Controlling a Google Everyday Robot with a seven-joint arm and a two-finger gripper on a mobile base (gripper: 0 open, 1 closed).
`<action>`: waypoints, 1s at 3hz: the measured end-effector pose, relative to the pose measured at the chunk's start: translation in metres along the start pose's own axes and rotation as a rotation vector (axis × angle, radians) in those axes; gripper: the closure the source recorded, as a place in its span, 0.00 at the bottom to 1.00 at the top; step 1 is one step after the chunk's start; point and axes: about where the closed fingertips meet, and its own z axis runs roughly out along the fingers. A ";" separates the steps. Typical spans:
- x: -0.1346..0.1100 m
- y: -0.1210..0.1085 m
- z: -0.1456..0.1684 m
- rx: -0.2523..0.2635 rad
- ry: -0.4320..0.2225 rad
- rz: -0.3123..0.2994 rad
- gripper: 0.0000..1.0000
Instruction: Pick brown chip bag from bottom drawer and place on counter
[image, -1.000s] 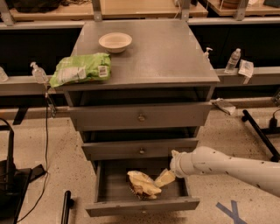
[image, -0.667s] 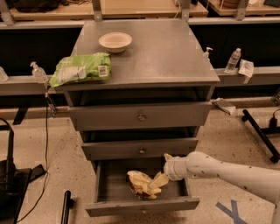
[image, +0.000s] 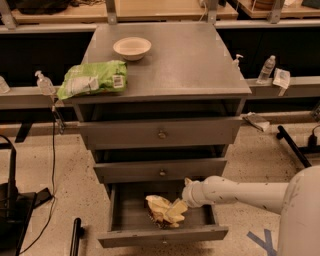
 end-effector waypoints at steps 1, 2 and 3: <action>0.012 0.010 0.018 -0.095 -0.011 0.059 0.00; 0.022 0.024 0.035 -0.185 -0.024 0.070 0.00; 0.040 0.036 0.054 -0.223 0.014 0.072 0.00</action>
Offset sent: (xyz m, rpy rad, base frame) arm -0.0276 0.0234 -0.0629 0.1806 0.2148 0.1112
